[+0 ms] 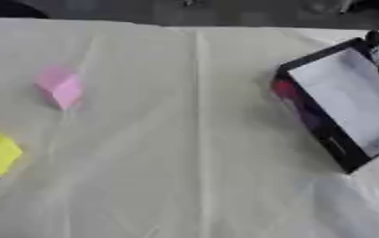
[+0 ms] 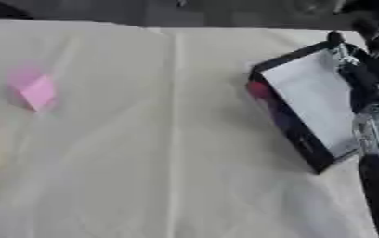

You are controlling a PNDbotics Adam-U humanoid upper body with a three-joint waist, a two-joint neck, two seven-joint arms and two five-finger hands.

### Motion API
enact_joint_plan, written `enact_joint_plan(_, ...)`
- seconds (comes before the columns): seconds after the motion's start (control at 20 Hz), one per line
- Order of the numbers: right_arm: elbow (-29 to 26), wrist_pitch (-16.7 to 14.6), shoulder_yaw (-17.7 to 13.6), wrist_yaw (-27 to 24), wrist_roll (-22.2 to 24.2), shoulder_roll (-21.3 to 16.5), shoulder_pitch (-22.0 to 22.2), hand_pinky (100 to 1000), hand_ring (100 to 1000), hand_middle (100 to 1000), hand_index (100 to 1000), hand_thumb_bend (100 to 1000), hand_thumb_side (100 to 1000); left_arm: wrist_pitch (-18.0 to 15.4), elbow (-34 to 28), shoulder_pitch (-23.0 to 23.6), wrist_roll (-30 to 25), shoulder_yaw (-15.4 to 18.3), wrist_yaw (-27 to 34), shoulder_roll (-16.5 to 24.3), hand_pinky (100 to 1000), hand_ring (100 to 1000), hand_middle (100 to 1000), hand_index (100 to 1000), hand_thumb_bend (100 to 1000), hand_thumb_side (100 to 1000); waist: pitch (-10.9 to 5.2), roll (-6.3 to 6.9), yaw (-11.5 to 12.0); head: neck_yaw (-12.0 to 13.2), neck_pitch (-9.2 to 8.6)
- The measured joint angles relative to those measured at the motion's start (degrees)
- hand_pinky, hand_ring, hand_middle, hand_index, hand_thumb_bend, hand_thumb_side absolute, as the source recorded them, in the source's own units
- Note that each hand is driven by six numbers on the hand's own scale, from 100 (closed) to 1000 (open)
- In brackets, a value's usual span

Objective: Pick up the objects with one hand, pass them to the other hand, and then place them into the box on the other side of the table.

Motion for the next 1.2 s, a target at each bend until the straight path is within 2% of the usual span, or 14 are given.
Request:
enact_joint_plan(0.2,-0.02,0.00,0.00,0.00,0.00,-0.01,0.00,791,677,909,884,388,226,-0.16,-0.01,-0.04,0.20,0.00,0.00,0.00,751,246,672,322,677,568,0.00,0.00,0.00,0.79,0.00)
enact_joint_plan(0.35,-0.27,0.00,0.00,0.00,0.00,-0.01,-0.02,791,677,909,884,400,220,-0.18,-0.11,-0.10,0.26,0.01,-0.07,0.00,756,289,678,330,678,566,0.00,0.00,-0.01,1.72,0.02)
enact_joint_plan(0.45,-0.36,0.00,0.00,0.00,0.00,-0.05,-0.11,790,678,910,884,405,213,-0.22,-0.29,-0.22,0.42,0.04,-0.20,0.00,762,362,683,380,679,566,0.00,0.00,-0.01,2.06,0.03)
enact_joint_plan(0.65,-0.73,0.02,0.01,0.00,0.02,-0.59,-0.28,788,678,910,883,410,206,-0.12,-0.32,-0.51,0.73,0.31,-0.47,0.28,766,430,678,430,674,566,0.00,0.00,-0.03,2.51,0.03)
enact_joint_plan(0.8,-1.04,0.06,0.01,0.00,0.06,-1.00,-0.26,789,678,910,882,411,202,0.05,-0.33,-0.86,0.89,0.35,-0.94,1.82,780,510,616,472,672,566,0.00,0.02,-0.01,2.54,0.03)
enact_joint_plan(0.95,-1.12,0.12,0.00,0.02,0.12,-1.22,-0.23,789,678,910,883,414,199,0.46,-0.30,-1.60,0.91,0.34,-1.54,4.21,822,565,614,510,677,567,0.00,0.02,0.06,2.54,0.04)
enact_joint_plan(1.1,-1.49,0.13,0.00,0.03,0.13,-1.73,-0.06,790,678,910,883,416,196,1.38,0.09,-2.64,0.64,0.16,-2.47,7.35,821,552,619,561,665,566,0.00,0.02,0.17,2.54,0.04)
enact_joint_plan(1.2,-1.77,0.16,0.02,0.03,0.17,-2.05,0.15,790,678,910,883,416,195,2.30,0.76,-3.69,-0.31,-0.45,-2.96,9.87,799,532,655,626,672,556,0.00,0.03,0.34,2.60,0.04)
